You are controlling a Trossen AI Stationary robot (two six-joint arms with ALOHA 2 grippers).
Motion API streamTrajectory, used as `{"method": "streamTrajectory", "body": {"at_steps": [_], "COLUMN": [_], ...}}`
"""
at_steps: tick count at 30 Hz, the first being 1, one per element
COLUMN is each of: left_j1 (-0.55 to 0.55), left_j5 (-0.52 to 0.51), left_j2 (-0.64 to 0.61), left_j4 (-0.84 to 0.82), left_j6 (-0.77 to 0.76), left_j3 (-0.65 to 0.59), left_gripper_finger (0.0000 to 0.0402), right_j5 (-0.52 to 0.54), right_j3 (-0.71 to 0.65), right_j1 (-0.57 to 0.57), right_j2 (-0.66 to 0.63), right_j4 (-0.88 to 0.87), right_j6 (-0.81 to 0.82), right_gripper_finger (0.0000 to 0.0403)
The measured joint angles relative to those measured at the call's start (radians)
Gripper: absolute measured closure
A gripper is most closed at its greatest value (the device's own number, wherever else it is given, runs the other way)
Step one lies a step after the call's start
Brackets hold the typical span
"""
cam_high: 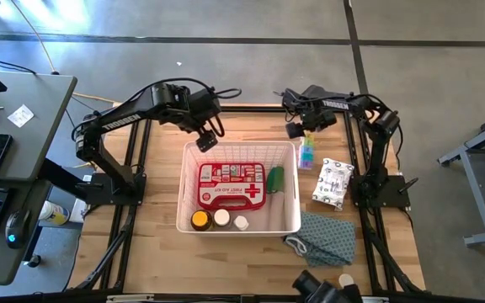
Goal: Pick & place medical supplies in basket/bin
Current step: Put the medicine organizer into the white container
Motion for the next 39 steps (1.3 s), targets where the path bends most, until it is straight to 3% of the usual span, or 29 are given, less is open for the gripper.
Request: {"method": "streamTrajectory", "body": {"at_steps": [8, 13, 20, 28, 33, 39], "left_j1": [0.0, 0.0, 0.001, 0.001, 0.001, 0.001], "left_j5": [0.0, -0.002, -0.013, 0.007, 0.019, 0.032], "left_j2": [0.0, 0.0, 0.0, 0.0, 0.0, 0.001], "left_j4": [0.011, 0.025, 0.054, 0.08, 0.08, 0.078], "left_j6": [0.0, 0.0, 0.0, 0.047, 0.057, 0.036], "left_j3": [0.0, 0.0, 0.0, 0.0, 0.0, 0.0], "left_gripper_finger": [0.0016, 0.0016, 0.0016, 0.0016, 0.0016, 0.0016], "right_j5": [-0.109, -0.106, -0.212, -0.209, -0.209, -0.127], "right_j3": [0.002, -0.013, -0.212, -0.367, -0.375, -0.375], "right_j1": [0.019, 0.063, 0.064, 0.051, 0.052, 0.047], "right_j2": [-0.056, -0.125, -0.216, -0.278, -0.311, -0.32], "right_j4": [-0.023, -0.024, 0.159, 0.3, 0.363, 0.37], "right_j6": [0.019, 0.04, 0.184, 0.338, 0.382, 0.378], "right_gripper_finger": [0.0147, 0.0147, 0.0147, 0.0147, 0.0147, 0.0147]}}
